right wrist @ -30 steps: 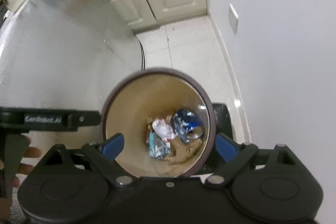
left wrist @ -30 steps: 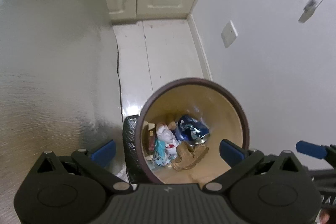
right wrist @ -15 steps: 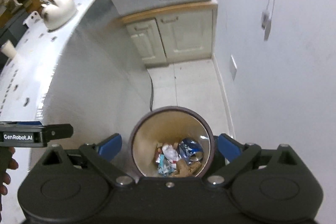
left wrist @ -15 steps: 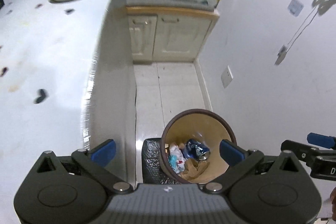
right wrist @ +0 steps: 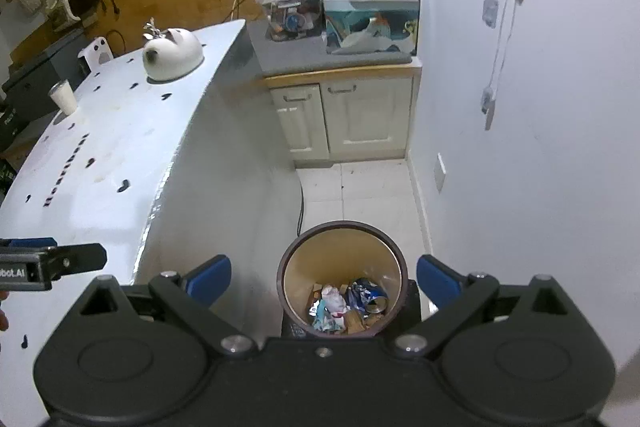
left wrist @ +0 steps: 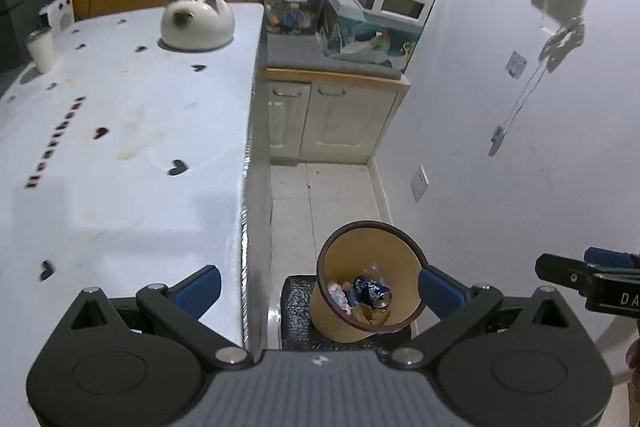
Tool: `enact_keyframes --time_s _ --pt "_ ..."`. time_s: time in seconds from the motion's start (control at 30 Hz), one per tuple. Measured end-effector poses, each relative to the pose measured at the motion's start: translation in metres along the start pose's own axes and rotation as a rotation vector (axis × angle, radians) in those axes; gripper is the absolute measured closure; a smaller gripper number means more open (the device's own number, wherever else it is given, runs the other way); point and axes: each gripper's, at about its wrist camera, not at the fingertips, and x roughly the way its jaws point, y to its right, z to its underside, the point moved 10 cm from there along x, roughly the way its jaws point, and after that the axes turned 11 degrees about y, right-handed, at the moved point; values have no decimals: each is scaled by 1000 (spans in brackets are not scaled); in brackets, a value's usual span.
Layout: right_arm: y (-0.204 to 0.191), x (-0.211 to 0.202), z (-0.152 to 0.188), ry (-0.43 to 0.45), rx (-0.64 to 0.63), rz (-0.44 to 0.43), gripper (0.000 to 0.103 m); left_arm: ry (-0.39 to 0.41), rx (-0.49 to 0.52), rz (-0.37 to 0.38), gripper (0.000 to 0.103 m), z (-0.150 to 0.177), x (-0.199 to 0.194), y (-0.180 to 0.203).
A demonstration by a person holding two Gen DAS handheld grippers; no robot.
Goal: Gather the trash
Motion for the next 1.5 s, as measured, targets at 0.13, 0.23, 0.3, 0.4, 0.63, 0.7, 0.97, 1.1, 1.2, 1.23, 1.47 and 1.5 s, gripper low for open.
enact_keyframes --time_s 0.13,0.23,0.3,0.4,0.63,0.7,0.97,1.1,1.2,1.23,1.47,1.5 --pt "-12 -35 6 25 -11 4 3 26 6 -28 0 11 -35 -5" --pt "-21 -56 13 39 -24 4 3 39 -4 -24 0 17 -53 -9" --pt "-26 -69 17 48 -29 0 3 49 -8 -26 0 23 -67 -11" --pt "-30 -86 24 61 -27 6 3 67 -10 -27 0 30 -84 -14" --pt "-34 -115 37 83 -35 20 0 85 -2 -39 0 44 -111 -15" --pt "-36 -120 40 87 -34 19 0 89 1 -48 0 48 -117 -16" --pt "-43 -143 50 112 -48 29 0 98 21 -79 0 55 -132 -17" --pt "-44 -150 52 120 -54 35 0 101 35 -77 0 58 -137 -13" --pt "-44 -153 55 117 -56 39 0 100 40 -70 0 60 -140 -10" --pt "-43 -155 55 116 -56 39 0 100 42 -70 0 61 -141 -10" --pt "-40 -158 60 107 -57 36 0 102 34 -78 0 63 -143 -9" --pt "-40 -157 60 106 -57 34 0 101 33 -79 0 63 -143 -9"
